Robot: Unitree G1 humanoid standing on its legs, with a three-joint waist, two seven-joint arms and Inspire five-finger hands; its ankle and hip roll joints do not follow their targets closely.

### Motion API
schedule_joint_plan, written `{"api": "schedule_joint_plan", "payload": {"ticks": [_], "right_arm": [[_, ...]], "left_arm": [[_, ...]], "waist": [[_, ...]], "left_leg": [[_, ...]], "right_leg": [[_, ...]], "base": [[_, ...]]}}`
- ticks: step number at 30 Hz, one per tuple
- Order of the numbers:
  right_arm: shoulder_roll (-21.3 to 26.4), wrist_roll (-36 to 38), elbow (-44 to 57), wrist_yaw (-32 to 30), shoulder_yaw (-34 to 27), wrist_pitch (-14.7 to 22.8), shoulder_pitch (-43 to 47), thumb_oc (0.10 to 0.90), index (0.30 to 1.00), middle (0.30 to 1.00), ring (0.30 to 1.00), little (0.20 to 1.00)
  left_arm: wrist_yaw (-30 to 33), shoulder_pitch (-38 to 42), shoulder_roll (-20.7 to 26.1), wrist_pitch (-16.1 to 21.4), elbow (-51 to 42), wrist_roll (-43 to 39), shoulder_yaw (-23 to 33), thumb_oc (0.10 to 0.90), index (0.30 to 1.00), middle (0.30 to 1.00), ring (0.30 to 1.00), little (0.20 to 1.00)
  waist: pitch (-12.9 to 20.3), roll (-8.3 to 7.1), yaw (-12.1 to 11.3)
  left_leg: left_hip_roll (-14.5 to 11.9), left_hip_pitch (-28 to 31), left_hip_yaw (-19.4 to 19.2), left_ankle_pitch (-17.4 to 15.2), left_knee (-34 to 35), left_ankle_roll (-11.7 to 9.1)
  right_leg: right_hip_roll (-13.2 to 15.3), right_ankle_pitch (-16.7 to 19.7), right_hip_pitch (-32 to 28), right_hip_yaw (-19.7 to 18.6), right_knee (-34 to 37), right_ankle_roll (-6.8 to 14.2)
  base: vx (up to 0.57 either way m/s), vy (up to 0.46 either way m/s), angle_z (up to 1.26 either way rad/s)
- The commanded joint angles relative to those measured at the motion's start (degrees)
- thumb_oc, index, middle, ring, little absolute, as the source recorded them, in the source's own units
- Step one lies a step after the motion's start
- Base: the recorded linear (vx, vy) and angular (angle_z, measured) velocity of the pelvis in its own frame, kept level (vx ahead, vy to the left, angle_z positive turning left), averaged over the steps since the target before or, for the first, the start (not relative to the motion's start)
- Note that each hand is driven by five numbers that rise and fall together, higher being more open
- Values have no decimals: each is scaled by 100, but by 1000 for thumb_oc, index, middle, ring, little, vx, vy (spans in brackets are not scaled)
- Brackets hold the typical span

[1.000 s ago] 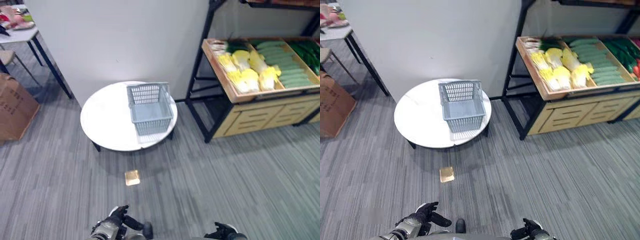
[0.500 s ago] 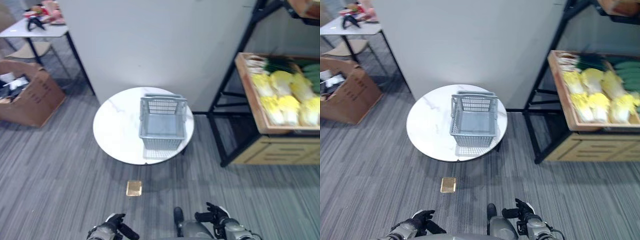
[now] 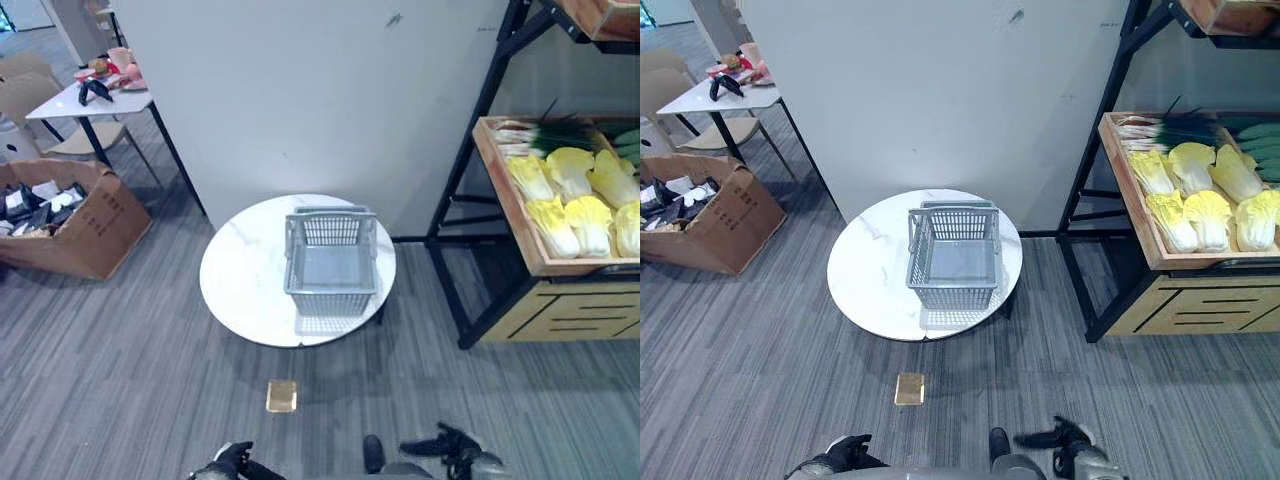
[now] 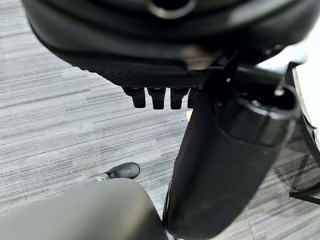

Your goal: Get the vegetables into the basket

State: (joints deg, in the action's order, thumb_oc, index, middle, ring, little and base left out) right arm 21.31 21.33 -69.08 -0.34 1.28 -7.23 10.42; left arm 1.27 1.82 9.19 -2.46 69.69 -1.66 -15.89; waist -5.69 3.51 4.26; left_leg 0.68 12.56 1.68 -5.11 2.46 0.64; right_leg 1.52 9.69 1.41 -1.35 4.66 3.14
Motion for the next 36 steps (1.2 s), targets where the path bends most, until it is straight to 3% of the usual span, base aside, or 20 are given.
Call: {"api": "schedule_joint_plan", "payload": {"ticks": [1, 6, 15, 23, 29, 36], "right_arm": [[922, 342, 1544, -350, -744, 1209, -420, 900, 1000, 1000, 1000, 1000], [1547, 511, 2687, -791, -1303, 1598, 31, 900, 1000, 1000, 1000, 1000], [2274, 186, 3326, -858, -1129, 1594, 604, 900, 1000, 1000, 1000, 1000], [3016, -458, 3162, -635, -129, 1489, 1546, 900, 1000, 1000, 1000, 1000], [3514, -989, 2348, -440, 1024, 1390, 2682, 900, 1000, 1000, 1000, 1000], [3817, -1337, 1430, -355, 1717, 1312, 3530, 900, 1000, 1000, 1000, 1000]], "left_arm": [[-27, 134, -80, 162, 414, -111, 71, 900, 1000, 1000, 1000, 1000], [-3, 24, -135, 129, 553, -280, 198, 900, 1000, 1000, 1000, 1000], [3, -60, -80, 56, 492, -333, 138, 900, 1000, 1000, 1000, 1000], [-23, -148, -46, 35, 458, -372, 1, 900, 1000, 1000, 1000, 1000], [-45, -219, -26, 65, 432, -487, -196, 900, 1000, 1000, 1000, 1000], [-76, -305, 70, 102, 378, -650, -230, 900, 1000, 1000, 1000, 1000]], "waist": [[89, -221, -155], [75, -227, -239], [76, -282, -447], [58, -352, -652], [13, -435, -841], [-83, -446, -988]], "left_leg": [[215, -384, 312, 395, 254, -94], [170, -371, 460, 372, 254, -117], [86, -374, 832, 426, 254, -222], [66, -421, 1123, 500, 254, -298], [46, -500, 1413, 592, 254, -391], [63, -661, 1790, 723, 254, -487]], "right_leg": [[121, -701, -716, -21, 34, 261], [97, -799, -781, 66, 32, 209], [80, -960, -897, 455, -108, 123], [85, -1068, -985, 798, -182, 89], [86, -1180, -963, 1120, -375, 55], [117, -1298, -879, 1516, -584, 22]], "base": [[3, -17, 23], [11, -26, 0], [17, -44, 30], [14, -40, 25], [11, -36, 27], [1, -26, 40]]}}
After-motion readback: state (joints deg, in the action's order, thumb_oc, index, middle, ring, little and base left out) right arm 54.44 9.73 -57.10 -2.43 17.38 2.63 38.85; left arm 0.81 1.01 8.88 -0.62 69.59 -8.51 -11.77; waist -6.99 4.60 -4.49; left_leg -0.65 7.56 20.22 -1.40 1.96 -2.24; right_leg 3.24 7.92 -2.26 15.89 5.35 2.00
